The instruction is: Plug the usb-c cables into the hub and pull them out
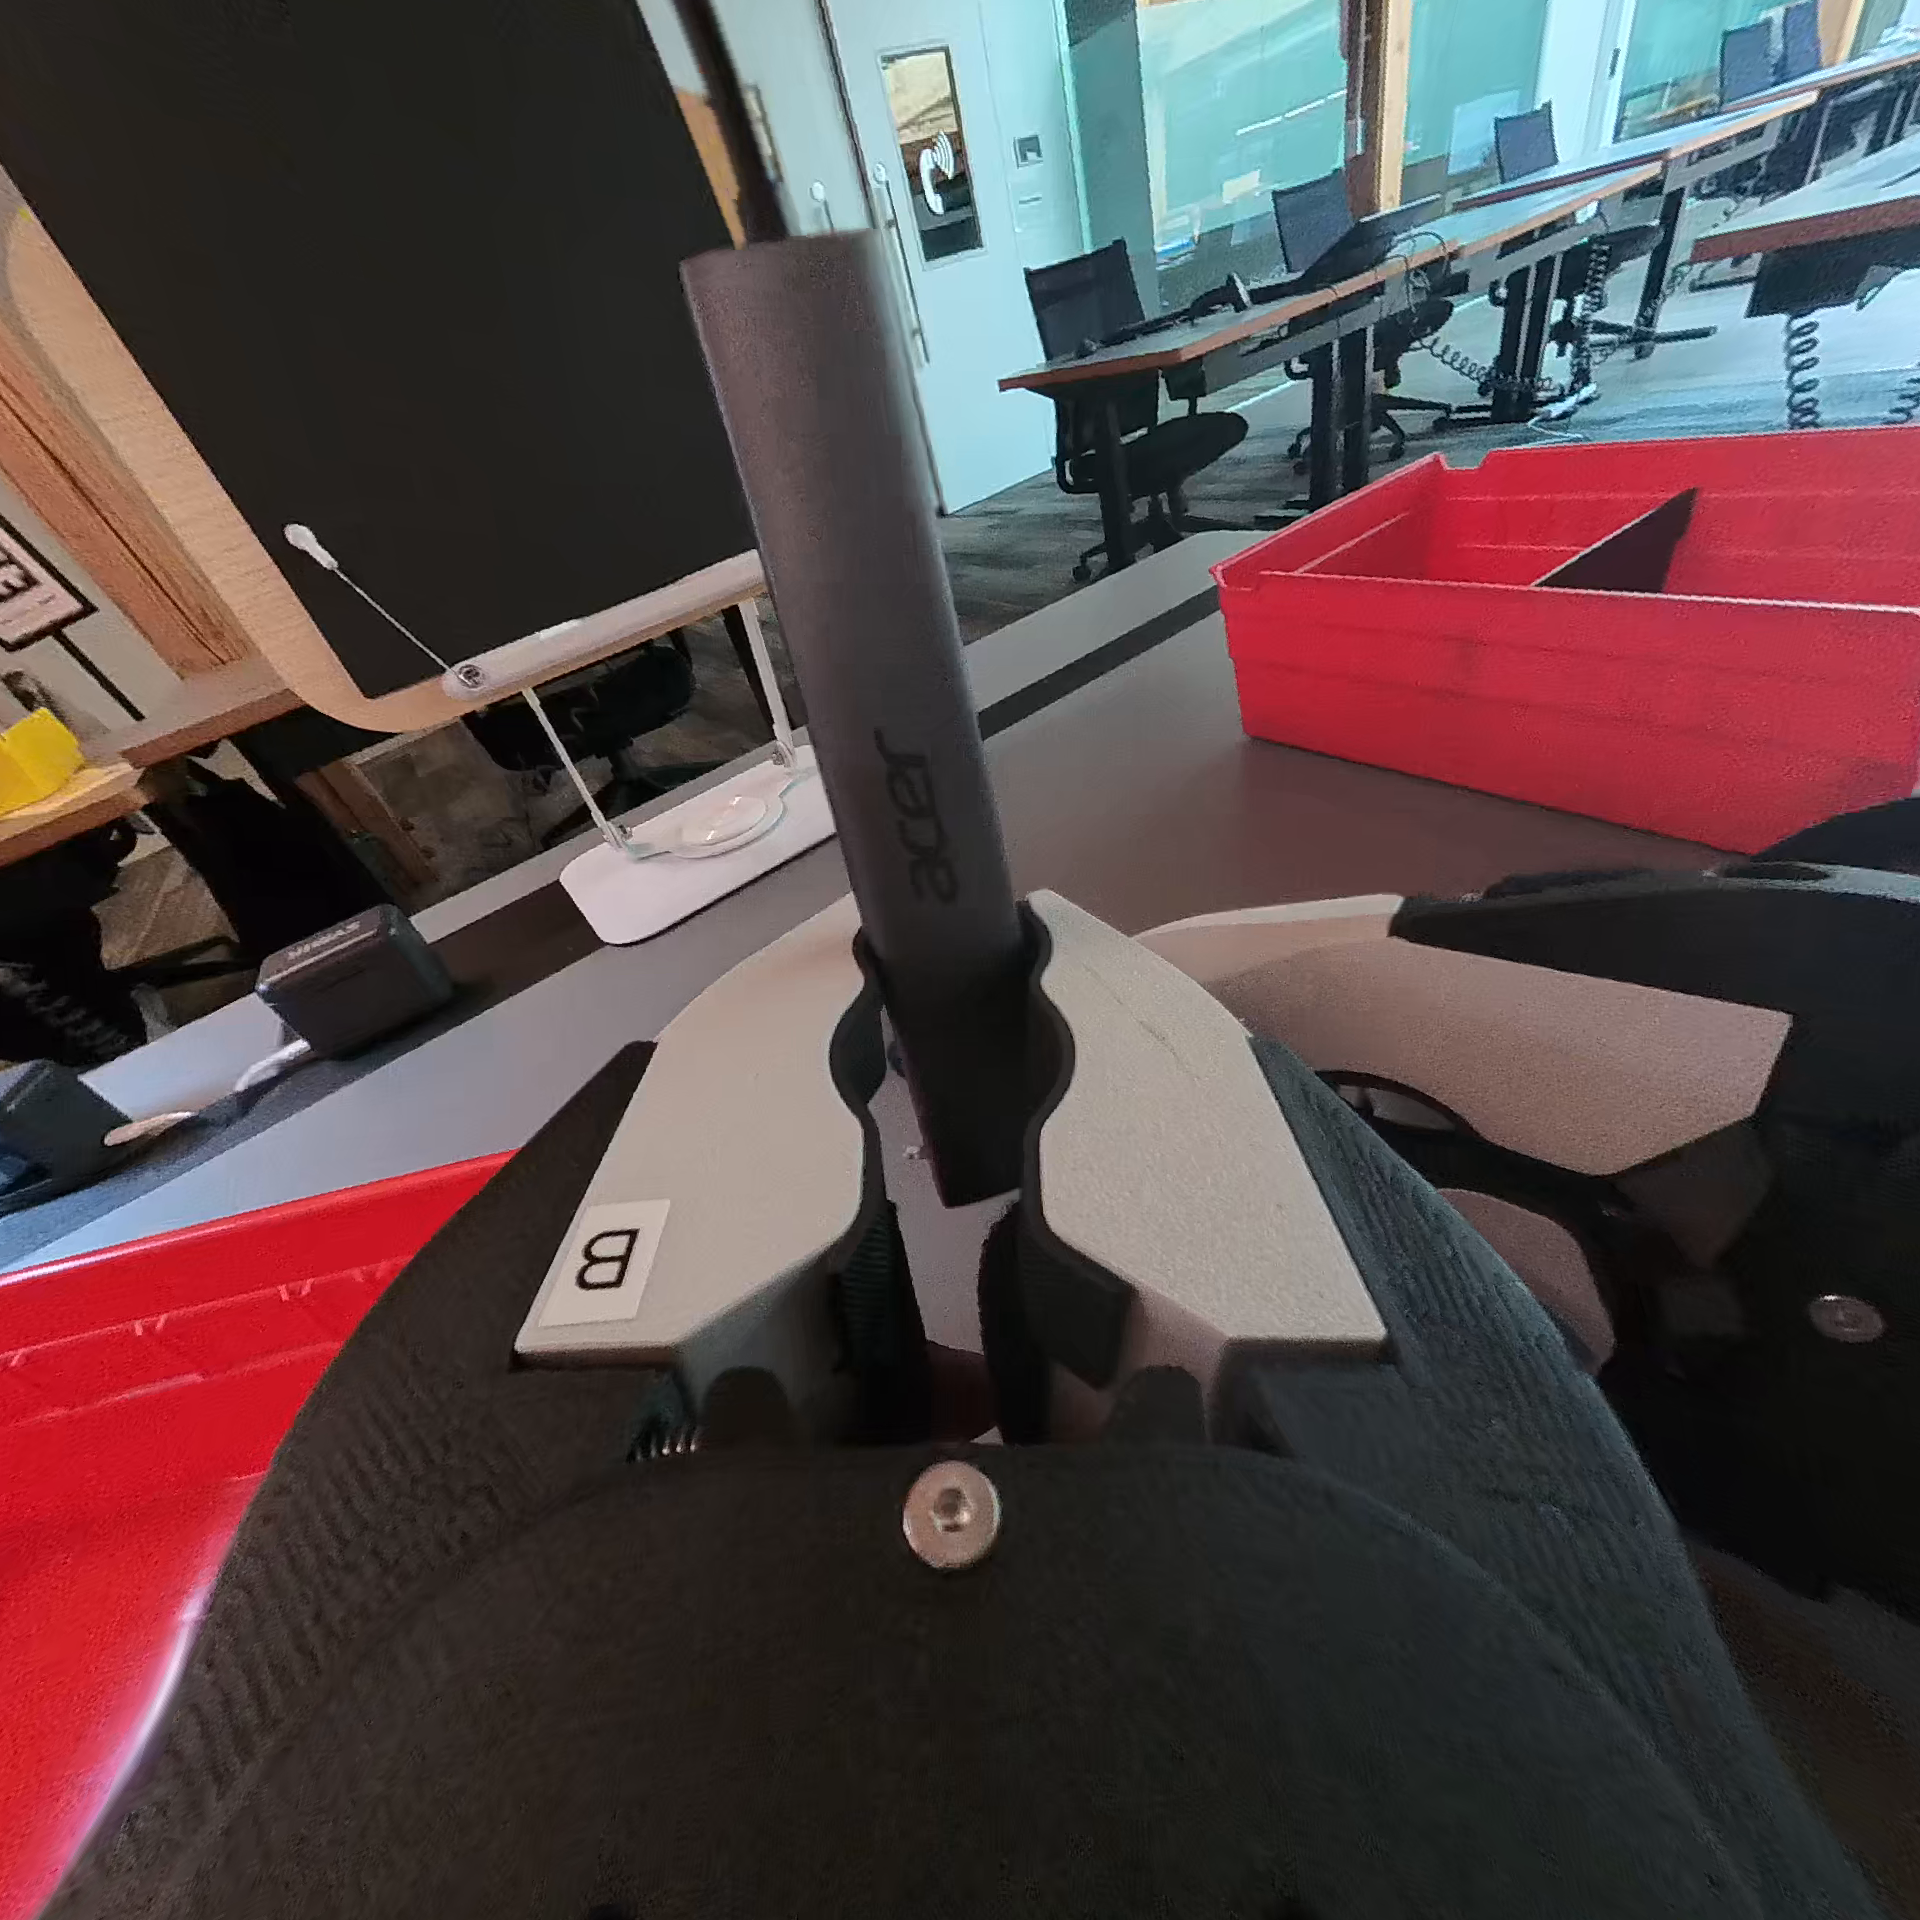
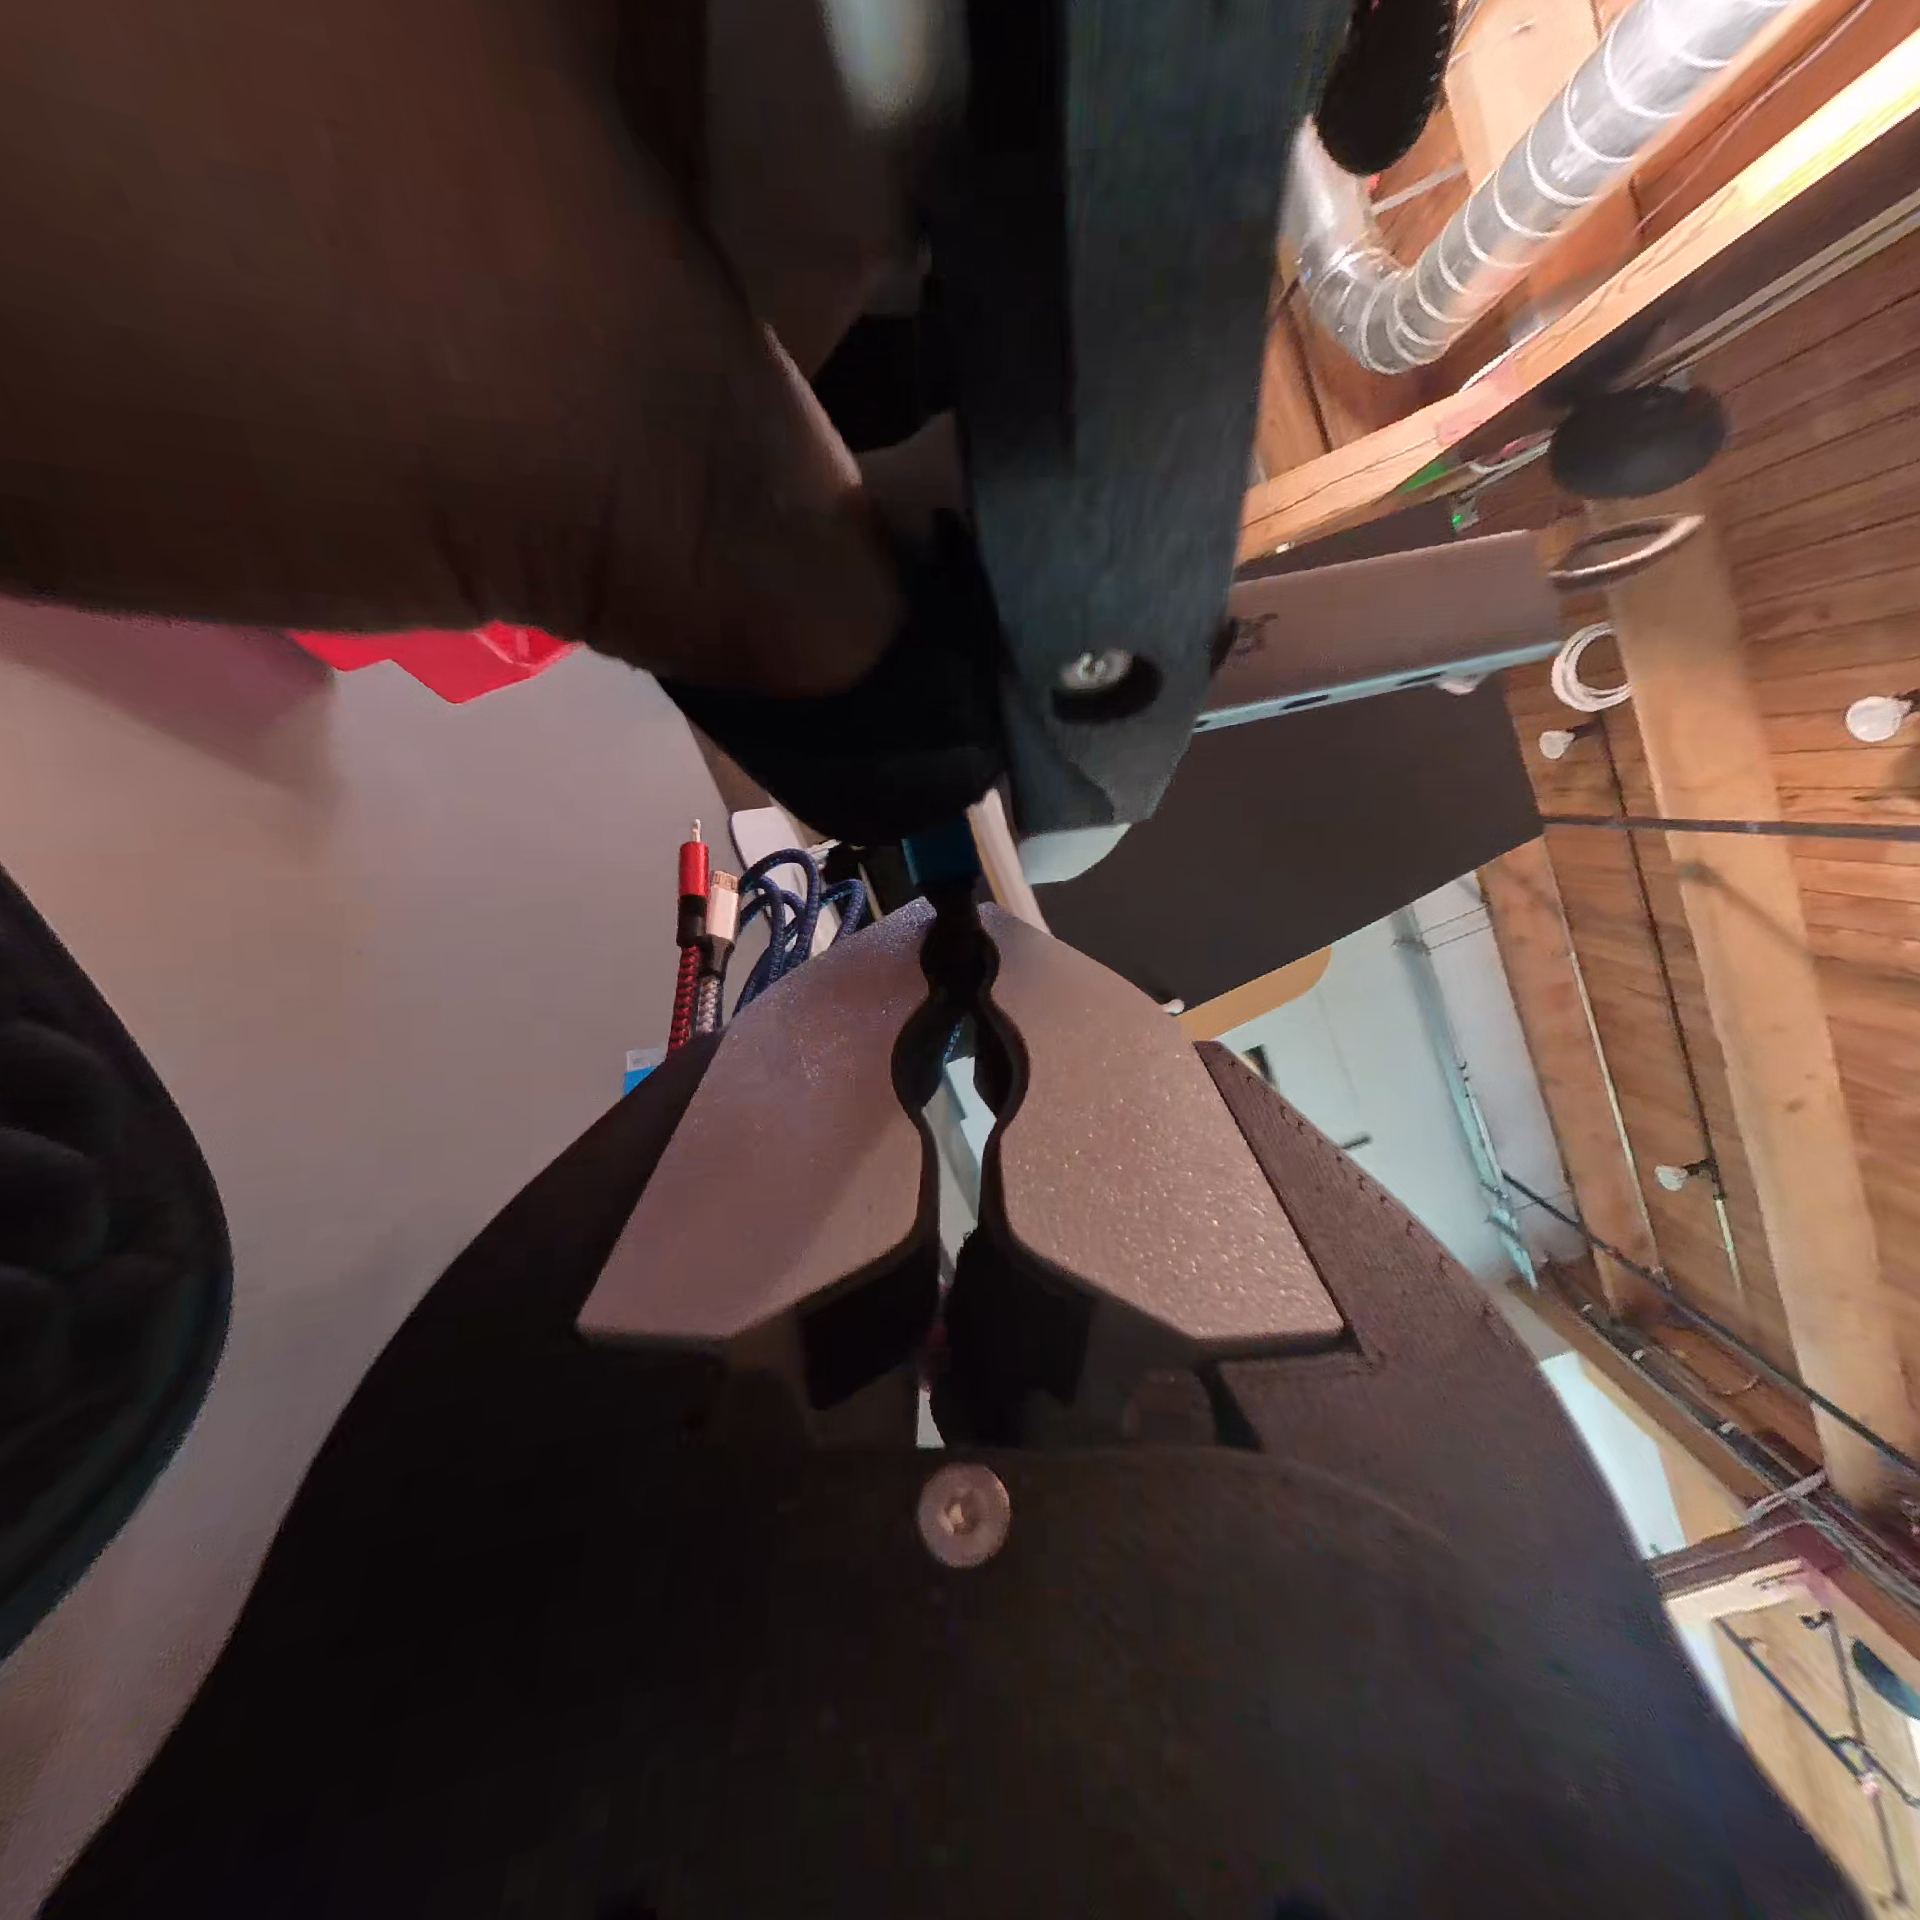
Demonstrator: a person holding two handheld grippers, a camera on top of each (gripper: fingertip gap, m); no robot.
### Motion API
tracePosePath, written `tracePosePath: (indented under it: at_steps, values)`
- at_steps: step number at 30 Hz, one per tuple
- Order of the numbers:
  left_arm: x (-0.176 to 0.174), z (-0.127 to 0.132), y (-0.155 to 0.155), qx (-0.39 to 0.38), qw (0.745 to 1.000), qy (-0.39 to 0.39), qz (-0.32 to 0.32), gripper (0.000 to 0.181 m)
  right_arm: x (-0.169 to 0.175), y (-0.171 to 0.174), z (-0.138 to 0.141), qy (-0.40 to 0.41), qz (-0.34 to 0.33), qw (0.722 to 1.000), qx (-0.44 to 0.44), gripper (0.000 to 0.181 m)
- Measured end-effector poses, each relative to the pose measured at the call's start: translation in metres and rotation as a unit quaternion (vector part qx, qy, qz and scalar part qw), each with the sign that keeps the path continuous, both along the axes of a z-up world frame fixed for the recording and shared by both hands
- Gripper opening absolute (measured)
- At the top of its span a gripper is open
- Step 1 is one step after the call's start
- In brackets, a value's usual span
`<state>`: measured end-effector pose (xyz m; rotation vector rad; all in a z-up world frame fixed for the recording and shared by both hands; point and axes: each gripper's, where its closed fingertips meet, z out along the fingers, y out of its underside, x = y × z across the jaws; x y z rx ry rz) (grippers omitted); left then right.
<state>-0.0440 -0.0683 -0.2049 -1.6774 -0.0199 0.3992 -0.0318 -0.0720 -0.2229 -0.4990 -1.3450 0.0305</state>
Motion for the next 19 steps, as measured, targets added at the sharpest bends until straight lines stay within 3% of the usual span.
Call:
tracePosePath:
  at_steps: [4,7,11,15,18,19]
  values:
    - [-0.009,0.001,-0.001,-0.02,0.992,0.12,0.04,0.018,-0.011,-0.001,-0.015,-0.049,-0.012,0.998,-0.041,0.0]
    - [-0.018,0.004,-0.007,-0.05,0.97,0.225,0.078,0.018,-0.017,-0.007,-0.02,-0.072,0.001,0.995,-0.063,0.0]
    - [-0.031,0.007,-0.012,-0.067,0.97,0.221,0.069,0.019,-0.018,-0.012,-0.02,-0.084,0.029,0.99,-0.11,0.0]
    - [-0.031,0.01,-0.008,-0.108,0.956,0.264,0.077,0.02,-0.013,-0.007,-0.023,-0.1,0.044,0.985,-0.132,0.0]
    - [-0.039,0.012,-0.008,-0.12,0.961,0.243,0.061,0.021,-0.006,-0.008,-0.021,-0.092,0.059,0.985,-0.136,0.0]
    - [-0.065,0.025,-0.023,-0.125,0.937,0.287,0.157,0.016,0.0,-0.002,-0.027,-0.109,0.045,0.984,-0.133,0.0]
